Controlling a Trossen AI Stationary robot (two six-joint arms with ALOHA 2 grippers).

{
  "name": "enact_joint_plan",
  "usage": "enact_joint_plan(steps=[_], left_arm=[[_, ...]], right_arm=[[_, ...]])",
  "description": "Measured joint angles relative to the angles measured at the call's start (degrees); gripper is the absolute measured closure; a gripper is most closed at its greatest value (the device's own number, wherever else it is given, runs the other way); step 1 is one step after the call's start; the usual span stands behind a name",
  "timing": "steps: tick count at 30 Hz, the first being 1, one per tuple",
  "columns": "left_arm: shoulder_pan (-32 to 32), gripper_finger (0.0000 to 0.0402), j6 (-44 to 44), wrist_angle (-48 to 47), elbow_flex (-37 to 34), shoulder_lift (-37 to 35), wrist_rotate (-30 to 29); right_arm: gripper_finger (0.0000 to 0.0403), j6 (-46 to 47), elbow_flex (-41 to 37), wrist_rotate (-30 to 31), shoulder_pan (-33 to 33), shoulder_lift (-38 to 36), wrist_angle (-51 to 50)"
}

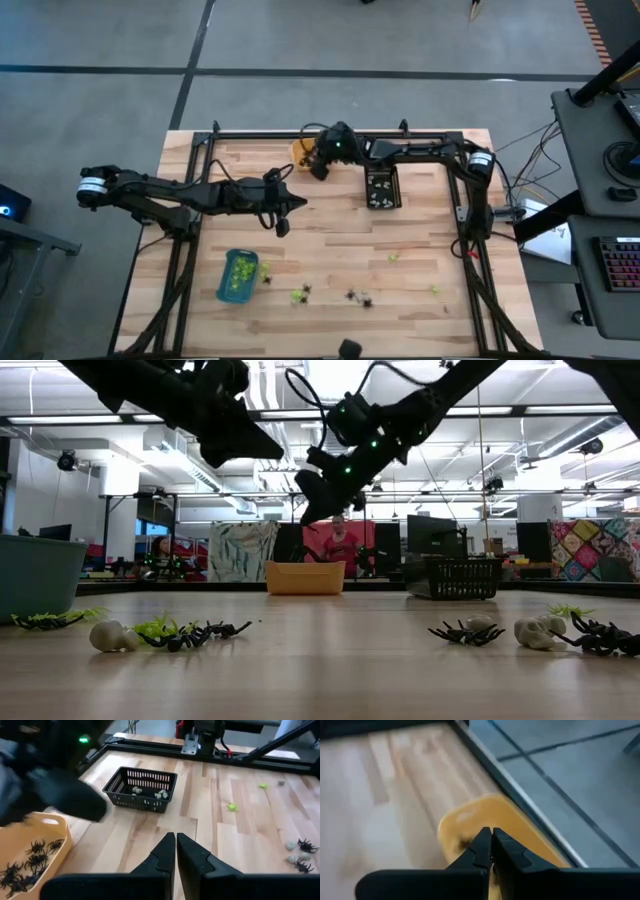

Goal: Sort Halloween decoration
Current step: Put the black spider toy into the yellow bin, then put the green spider toy into the blue bin

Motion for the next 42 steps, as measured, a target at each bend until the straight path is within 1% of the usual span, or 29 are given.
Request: enact_joint_plan(steps=[3,6,16,20,23,27,33,37,39,42], left_arm=[[-0.02,0.0402,-1.45,-0.09,0.0,-0.09,0.07],[-0.19,0.0402,-2.82,-0.57,0.0,-0.17,0.12],[-1.4,0.0402,-5.59,-2.36,0.0,-0.37,0.19],[-1.51,0.0402,-9.24,-5.83,0.0,-0.39,0.25],[-1.51,0.0402,-12.68,-8.87,0.0,-0.1,0.23],[-1.51,0.0402,-17.67,-12.19,0.0,1.5,0.47],[-2.2,0.0402,-23.66,-13.07,0.44,4.48,6.65],[-3.76,0.0402,-26.38,-15.07,1.55,6.26,6.78],[-4.72,0.0402,-27.39,-17.96,2.21,6.71,6.81],[-6.49,0.0402,-27.73,-19.18,3.39,7.9,6.78]], right_arm=[[0.0393,1.32,0.08,-2.1,-1.29,1.26,4.55],[0.0384,1.42,0.08,-2.96,-1.49,1.74,7.6],[0.0304,3.69,0.1,-3.56,-1.62,1.47,6.89],[0.0286,5.17,0.08,-6.15,-0.84,-1.42,2.87],[0.0282,6.7,0.1,-7.04,0.65,-4.51,-3.86],[0.0286,7.59,0.08,-7.4,3.53,-8.81,-14.83],[0.0298,7.7,-0.2,-7.36,10.13,-15.71,-27.34],[0.0305,8.05,-1.36,-7.35,15.19,-19.83,-31.19],[0.0308,8.96,-2.38,-7.3,17.69,-21.64,-31.46],[0.0311,10.57,-4.09,-6.9,21.32,-23.63,-31.9]])
